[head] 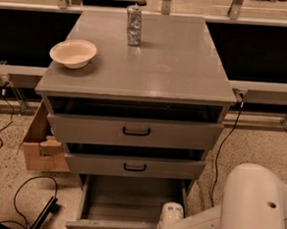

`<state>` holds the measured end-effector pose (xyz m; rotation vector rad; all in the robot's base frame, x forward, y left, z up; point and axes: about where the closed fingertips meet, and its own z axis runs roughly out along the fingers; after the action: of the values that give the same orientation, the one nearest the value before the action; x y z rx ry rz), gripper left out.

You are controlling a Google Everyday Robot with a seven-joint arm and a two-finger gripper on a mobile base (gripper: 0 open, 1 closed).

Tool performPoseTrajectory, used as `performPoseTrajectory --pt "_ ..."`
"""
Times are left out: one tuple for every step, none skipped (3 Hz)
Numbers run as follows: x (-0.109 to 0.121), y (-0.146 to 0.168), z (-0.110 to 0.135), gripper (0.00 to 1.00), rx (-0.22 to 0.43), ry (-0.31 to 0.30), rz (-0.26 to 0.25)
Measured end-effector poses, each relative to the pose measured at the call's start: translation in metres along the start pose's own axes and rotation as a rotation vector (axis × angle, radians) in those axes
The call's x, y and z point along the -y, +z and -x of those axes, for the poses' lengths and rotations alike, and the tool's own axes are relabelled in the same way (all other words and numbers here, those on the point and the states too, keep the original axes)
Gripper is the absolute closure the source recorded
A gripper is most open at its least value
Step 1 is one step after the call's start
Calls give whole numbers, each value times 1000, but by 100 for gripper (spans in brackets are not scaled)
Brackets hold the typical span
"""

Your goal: Open bottom drawer

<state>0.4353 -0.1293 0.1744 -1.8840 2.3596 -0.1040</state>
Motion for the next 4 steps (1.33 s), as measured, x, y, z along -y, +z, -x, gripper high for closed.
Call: performPoseTrajectory --pt "-2 2 0 0 2 1 4" --pt "-18 8 -3 15 -7 10 39" --pt "-51 1 -4 39 -32 31 93" --pt "-74 -17 -2 64 -48 36 102"
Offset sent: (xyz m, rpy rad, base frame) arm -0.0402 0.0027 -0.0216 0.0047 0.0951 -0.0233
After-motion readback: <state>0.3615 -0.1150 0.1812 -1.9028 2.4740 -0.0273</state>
